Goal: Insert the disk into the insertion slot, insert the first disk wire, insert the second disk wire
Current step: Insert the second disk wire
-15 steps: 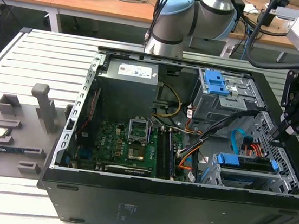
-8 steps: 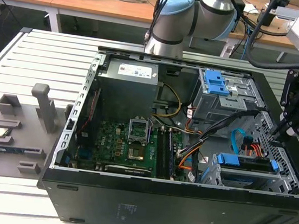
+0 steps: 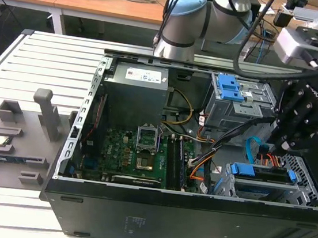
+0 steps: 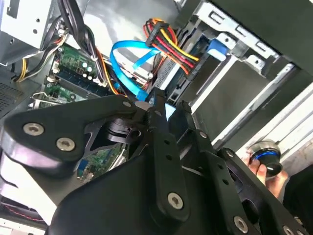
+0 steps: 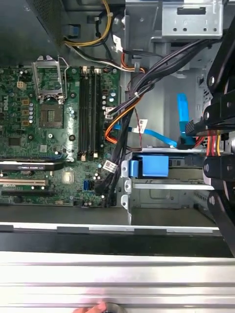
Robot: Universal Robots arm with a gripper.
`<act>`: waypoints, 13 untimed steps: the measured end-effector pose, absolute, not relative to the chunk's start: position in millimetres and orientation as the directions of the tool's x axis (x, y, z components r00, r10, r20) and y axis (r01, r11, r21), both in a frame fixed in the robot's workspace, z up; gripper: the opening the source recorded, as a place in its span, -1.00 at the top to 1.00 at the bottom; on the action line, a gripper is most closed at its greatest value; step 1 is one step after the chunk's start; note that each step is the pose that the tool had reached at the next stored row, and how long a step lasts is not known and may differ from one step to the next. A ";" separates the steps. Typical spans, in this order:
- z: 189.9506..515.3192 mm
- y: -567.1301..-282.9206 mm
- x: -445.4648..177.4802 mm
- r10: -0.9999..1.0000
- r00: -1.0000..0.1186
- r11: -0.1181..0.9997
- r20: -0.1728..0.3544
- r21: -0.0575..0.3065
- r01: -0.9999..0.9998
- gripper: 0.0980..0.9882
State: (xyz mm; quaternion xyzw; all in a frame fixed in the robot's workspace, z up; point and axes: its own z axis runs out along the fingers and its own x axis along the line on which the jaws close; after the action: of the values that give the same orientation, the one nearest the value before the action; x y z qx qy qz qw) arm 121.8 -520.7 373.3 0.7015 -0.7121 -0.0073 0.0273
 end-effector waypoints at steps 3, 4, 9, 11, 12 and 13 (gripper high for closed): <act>369.1 -519.7 110.8 -0.999 -0.014 0.016 0.029 0.049 -0.999 0.54; 368.4 -519.7 110.4 -0.999 -0.014 0.016 0.030 0.049 -0.999 0.54; 368.0 -519.7 110.4 -0.999 -0.014 0.016 0.033 0.049 -0.999 0.58; 368.0 -519.7 110.5 -0.999 -0.014 0.016 0.033 0.049 -0.999 0.73; 368.0 -519.7 110.5 -0.999 -0.014 0.016 0.033 0.049 -0.999 0.86; 368.0 -519.7 110.5 -0.999 -0.014 0.016 0.033 0.049 -0.999 0.86</act>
State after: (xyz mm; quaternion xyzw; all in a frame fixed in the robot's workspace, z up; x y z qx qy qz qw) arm 110.5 -519.7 368.0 0.7015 -0.7121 -0.0056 0.0289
